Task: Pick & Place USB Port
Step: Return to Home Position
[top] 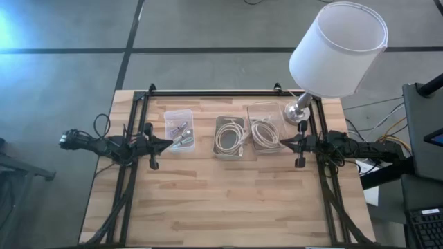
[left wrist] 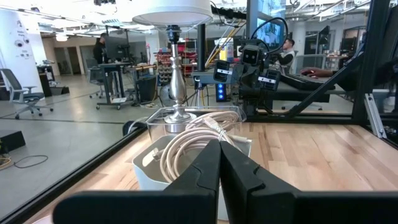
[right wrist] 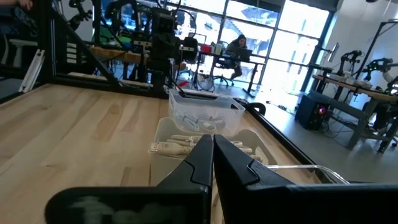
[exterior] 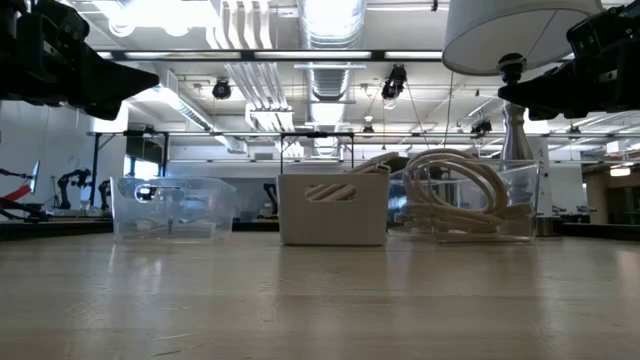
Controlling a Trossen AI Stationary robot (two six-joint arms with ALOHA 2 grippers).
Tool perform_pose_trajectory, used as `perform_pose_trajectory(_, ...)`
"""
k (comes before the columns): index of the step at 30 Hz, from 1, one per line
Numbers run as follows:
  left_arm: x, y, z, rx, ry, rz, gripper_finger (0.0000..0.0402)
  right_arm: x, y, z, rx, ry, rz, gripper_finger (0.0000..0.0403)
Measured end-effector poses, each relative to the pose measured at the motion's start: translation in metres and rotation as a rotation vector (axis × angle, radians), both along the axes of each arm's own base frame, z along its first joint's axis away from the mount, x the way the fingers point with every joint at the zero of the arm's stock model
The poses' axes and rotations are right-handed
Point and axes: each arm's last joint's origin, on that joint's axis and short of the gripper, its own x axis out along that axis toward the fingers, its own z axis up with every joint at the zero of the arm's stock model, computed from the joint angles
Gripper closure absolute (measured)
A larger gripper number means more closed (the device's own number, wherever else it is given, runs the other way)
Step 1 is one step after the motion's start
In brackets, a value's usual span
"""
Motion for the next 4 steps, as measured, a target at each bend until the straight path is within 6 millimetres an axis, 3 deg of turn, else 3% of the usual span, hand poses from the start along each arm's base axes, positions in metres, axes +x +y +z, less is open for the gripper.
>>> perform_pose_trajectory(4,0.0,0.0,0.0,0.0,0.0,0.0,0.039,0.0,0.0,0.0,0.0,0.0,0.0,0.0394)
